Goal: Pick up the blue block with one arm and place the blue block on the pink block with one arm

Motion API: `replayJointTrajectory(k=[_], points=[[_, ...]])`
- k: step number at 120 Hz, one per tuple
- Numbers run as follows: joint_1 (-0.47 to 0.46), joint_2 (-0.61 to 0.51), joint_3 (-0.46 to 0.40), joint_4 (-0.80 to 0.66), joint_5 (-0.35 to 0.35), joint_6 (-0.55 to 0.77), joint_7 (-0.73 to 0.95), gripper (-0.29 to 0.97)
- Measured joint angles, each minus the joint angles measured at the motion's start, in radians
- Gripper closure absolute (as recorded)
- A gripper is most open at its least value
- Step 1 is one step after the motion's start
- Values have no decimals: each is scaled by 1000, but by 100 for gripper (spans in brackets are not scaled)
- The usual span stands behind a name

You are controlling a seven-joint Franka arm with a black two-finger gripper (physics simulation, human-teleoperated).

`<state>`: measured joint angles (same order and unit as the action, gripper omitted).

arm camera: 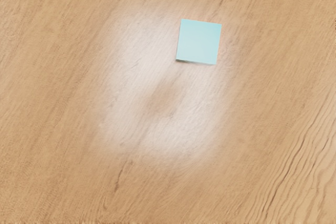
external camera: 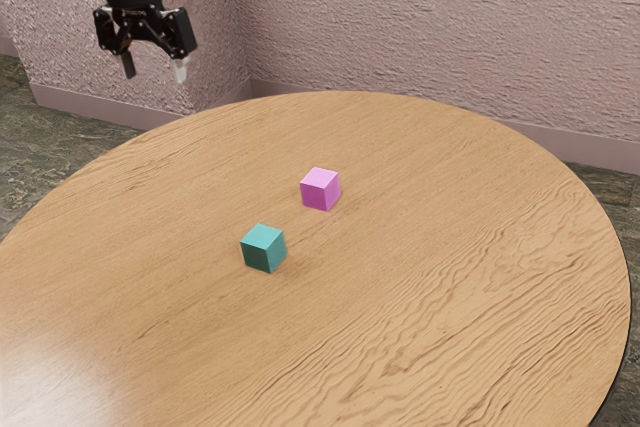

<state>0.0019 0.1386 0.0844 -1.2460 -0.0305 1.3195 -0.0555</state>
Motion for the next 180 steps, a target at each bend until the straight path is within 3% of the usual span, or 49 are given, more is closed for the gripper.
replayJointTrajectory(k=[23, 48, 65, 90, 98, 110, 122, 159, 180], points=[[0, -4, -3, 15, -8, -10, -2, 0], [6, -127, -64, 162, 3, -34, 0, 0], [20, -119, -134, 150, 39, -47, 4, 0], [-23, -86, -146, 89, 57, -92, 8, 0], [-16, -113, -149, 4, 63, -74, 10, 0], [11, -391, -153, -460, 77, 47, 13, 0], [27, -477, -155, -659, 83, 166, 16, 0], [36, -406, -139, -861, 86, 394, 30, 0], [66, -278, -133, -884, 77, 549, 74, 0]])
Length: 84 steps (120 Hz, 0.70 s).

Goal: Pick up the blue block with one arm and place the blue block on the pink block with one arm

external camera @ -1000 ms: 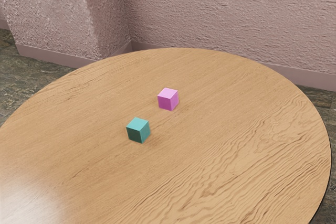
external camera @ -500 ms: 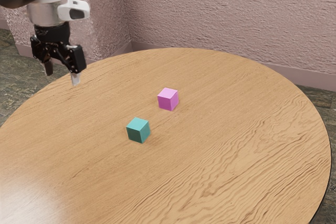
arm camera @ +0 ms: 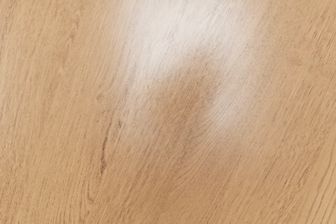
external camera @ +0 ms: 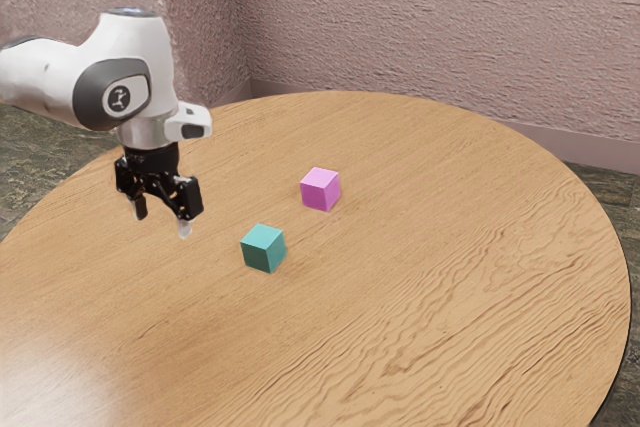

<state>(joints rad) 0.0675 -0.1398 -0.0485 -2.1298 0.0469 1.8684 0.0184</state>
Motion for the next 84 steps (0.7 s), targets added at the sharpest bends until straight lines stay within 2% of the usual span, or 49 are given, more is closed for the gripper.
replayJointTrajectory(k=[15, 30, 65, 84], points=[[62, 13, -32, -2, -22, 68, 38, 0], [64, 27, -55, -2, -32, 121, 71, 0], [45, 241, -57, 105, -30, 208, 131, 0], [46, 321, -55, 139, -29, 227, 151, 0]])
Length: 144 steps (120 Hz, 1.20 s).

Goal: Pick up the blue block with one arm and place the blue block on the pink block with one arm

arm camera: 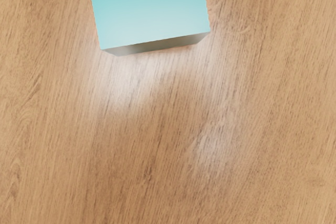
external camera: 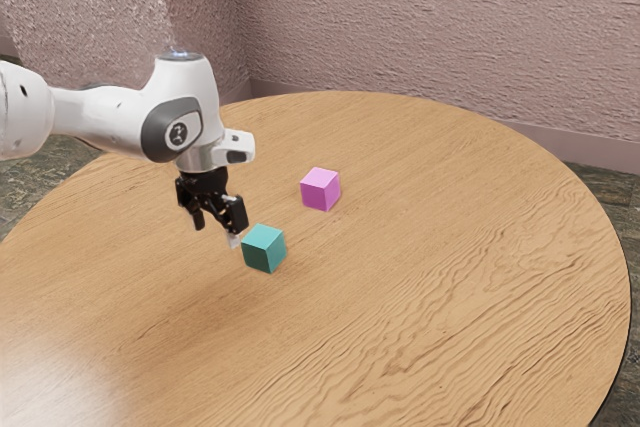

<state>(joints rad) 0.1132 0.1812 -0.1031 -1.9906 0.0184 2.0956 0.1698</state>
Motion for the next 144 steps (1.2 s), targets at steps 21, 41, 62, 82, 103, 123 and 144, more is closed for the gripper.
replayJointTrajectory(k=[21, 41, 62, 82, 103, 123, 144], points=[[-1, 67, 0, 44, 1, 8, 10, 0], [-8, 155, 0, 133, 3, 3, 11, 0], [-32, 224, 5, 226, 12, -19, 13, 0], [-33, 280, 7, 260, 16, -32, 14, 0], [-36, 326, 16, 299, 16, -37, 17, 0], [-36, 340, 18, 318, 11, -35, 19, 0], [-36, 342, 26, 319, -9, -19, 7, 0]])
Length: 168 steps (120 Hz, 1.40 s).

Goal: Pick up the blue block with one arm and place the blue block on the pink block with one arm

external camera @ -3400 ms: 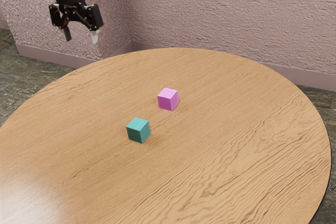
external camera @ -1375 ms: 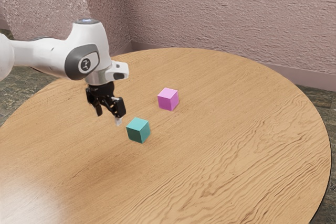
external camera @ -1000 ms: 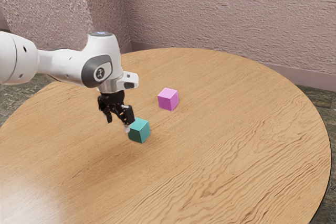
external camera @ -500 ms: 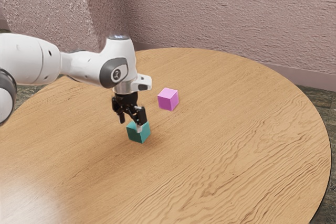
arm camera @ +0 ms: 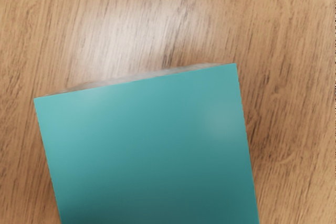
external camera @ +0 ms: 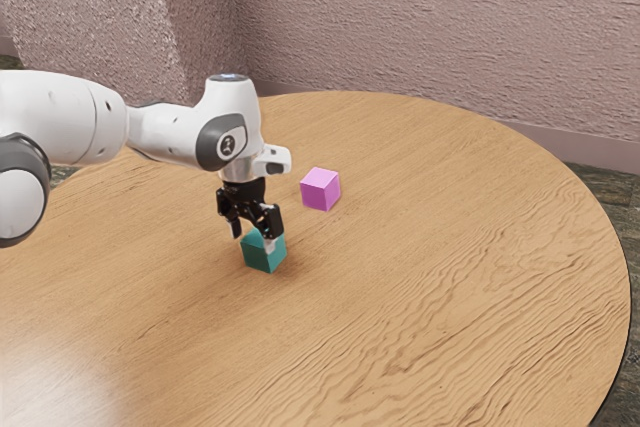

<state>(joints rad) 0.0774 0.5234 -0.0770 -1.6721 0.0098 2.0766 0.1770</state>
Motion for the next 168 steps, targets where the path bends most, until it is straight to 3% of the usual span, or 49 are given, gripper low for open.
replayJointTrajectory(k=[70, 104, 140, 168], points=[[-10, 75, 5, 35, -3, 80, -33, 1], [-11, 78, 9, 35, 2, 85, -43, 33], [-11, 50, 7, 46, 20, 82, -65, 36], [-43, 52, 3, 271, 52, -7, -80, 37]])
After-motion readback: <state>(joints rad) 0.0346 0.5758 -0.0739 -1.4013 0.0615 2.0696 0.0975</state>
